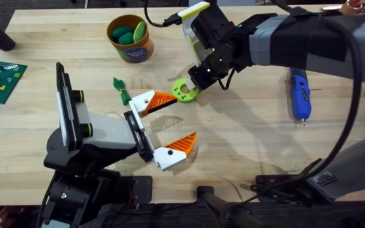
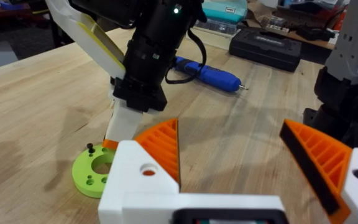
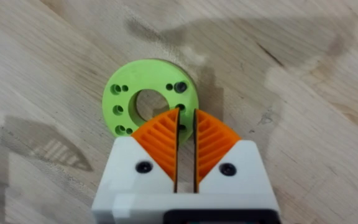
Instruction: Pick up the gripper from the table and insert it into the empty holder that is missing its gripper. Then pick up a screw, insert it into the mounting hole, and use the screwdriver to tighten it. Finally, clean up the table by picking up the vegetable and placing it into the bucket.
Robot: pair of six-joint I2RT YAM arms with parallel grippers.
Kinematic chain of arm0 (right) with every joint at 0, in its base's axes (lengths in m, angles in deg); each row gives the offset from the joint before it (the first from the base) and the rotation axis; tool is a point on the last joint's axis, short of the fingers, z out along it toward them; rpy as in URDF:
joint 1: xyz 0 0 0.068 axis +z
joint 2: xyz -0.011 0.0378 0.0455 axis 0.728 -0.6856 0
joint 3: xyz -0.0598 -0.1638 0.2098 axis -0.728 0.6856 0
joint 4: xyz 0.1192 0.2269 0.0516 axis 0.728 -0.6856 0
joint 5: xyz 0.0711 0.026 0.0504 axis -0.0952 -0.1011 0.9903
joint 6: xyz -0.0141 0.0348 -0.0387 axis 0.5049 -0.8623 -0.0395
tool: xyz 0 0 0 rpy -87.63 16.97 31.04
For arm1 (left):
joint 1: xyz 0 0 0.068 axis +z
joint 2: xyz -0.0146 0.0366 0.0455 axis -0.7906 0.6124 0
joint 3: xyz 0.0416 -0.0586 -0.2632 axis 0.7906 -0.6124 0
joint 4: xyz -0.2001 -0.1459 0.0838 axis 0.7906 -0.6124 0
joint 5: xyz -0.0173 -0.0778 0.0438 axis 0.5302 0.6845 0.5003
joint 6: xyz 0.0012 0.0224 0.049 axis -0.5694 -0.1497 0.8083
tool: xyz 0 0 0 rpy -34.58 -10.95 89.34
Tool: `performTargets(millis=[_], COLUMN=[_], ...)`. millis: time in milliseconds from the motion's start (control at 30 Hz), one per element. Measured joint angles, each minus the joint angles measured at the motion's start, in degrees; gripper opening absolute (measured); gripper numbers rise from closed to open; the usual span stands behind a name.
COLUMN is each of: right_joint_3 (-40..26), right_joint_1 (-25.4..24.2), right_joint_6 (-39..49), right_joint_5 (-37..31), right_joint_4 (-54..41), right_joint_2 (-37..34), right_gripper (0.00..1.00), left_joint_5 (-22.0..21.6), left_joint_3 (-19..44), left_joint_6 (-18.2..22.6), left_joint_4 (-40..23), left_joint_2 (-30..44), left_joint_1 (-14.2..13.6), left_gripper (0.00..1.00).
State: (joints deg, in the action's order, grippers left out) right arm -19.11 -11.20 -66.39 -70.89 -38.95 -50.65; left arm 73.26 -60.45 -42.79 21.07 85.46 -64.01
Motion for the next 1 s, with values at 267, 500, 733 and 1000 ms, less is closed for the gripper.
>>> performTargets(millis=[267,500,733,1000], right_joint_3=[0.0,0.0,0.0,0.0], right_joint_1=[0.0,0.0,-0.1,-0.1], right_joint_6=[0.0,0.1,-0.2,0.0], right_joint_5=[0.0,-0.1,0.0,0.0], right_joint_4=[-0.3,-0.1,-0.1,-0.1], right_joint_2=[-0.1,-0.1,-0.1,-0.1], right_gripper=[0.150,0.080,0.007,0.437], left_joint_5=[0.1,0.1,0.1,0.1], left_joint_3=[0.0,0.0,0.0,0.0], left_joint_6=[0.0,0.0,0.0,0.0], left_joint_4=[0.2,0.2,0.2,0.2], left_joint_2=[0.1,0.0,0.1,0.0], left_joint_1=[0.0,0.0,0.0,0.0], left_gripper=[0.983,0.983,0.983,0.983])
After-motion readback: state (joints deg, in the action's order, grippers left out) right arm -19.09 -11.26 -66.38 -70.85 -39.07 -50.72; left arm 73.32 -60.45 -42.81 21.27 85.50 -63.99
